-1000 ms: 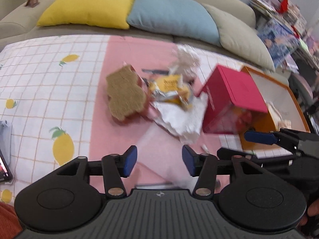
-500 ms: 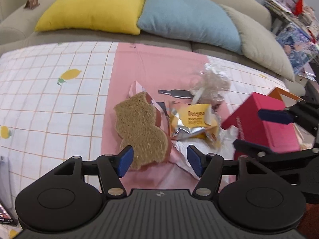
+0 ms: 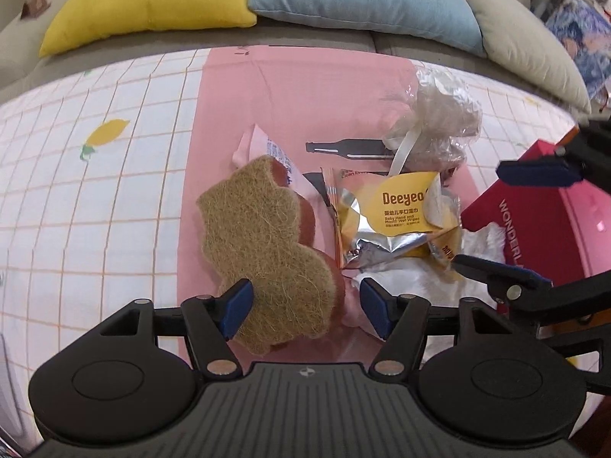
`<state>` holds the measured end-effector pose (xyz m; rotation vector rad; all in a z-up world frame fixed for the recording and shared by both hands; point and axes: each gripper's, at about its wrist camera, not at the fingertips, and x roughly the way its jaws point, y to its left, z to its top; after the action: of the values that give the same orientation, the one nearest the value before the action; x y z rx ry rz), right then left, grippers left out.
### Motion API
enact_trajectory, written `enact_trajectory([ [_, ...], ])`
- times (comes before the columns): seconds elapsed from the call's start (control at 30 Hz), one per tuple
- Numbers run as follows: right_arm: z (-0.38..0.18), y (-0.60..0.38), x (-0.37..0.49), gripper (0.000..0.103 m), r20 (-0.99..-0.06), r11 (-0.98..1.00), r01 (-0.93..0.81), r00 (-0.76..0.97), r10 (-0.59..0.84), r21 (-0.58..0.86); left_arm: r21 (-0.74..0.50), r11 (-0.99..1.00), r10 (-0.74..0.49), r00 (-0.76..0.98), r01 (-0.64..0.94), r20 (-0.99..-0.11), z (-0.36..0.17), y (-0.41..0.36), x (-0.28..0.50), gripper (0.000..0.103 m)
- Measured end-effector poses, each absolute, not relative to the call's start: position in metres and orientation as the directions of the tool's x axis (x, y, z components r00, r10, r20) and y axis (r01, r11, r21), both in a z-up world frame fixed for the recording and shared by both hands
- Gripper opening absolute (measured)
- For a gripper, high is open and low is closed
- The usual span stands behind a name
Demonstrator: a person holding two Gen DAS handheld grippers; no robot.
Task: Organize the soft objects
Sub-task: 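Grasp the brown sponge cutout with the left gripper while the right grasps the snack packet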
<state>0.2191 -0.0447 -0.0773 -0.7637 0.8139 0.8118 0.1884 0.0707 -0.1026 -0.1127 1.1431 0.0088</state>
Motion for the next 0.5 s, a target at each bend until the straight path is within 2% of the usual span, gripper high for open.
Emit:
enact_trajectory([
  [0.1,-0.083,-0.037,0.221,0.067,-0.863,0.4,-0.872,0.412,0.293,-0.281,-0.051,0.998,-0.031,0.415,-0.036,-0.909,-0.107,0.067,0.19,0.083],
  [0.23,-0.093,-0.029,0.226,0.066,-0.888,0.309,-0.9,0.389,0.244,-0.309,0.008,1.0,0.014,0.413,-0.015,-0.911,-0.113,0.063,0.189,0.083],
  [0.4,-0.091,-0.025,0.239,0.067,-0.913,0.279,-0.922,0.336,0.232,-0.268,-0.019,0.999,0.001,0.441,-0.04,-0.898,-0.104,0.077,0.18,0.059],
  [0.43,-0.091,-0.023,0.242,0.067,-0.917,0.276,-0.925,0.326,0.231,-0.26,-0.022,0.999,0.001,0.45,-0.045,-0.893,-0.102,0.08,0.178,0.059],
  [0.47,-0.09,-0.021,0.246,0.067,-0.921,0.275,-0.929,0.314,0.229,-0.248,-0.022,0.998,0.005,0.457,-0.054,-0.889,-0.099,0.083,0.175,0.051],
  [0.5,-0.091,-0.018,0.249,0.067,-0.927,0.277,-0.932,0.3,0.223,-0.235,-0.026,0.998,0.007,0.464,-0.064,-0.886,-0.096,0.086,0.173,0.047],
])
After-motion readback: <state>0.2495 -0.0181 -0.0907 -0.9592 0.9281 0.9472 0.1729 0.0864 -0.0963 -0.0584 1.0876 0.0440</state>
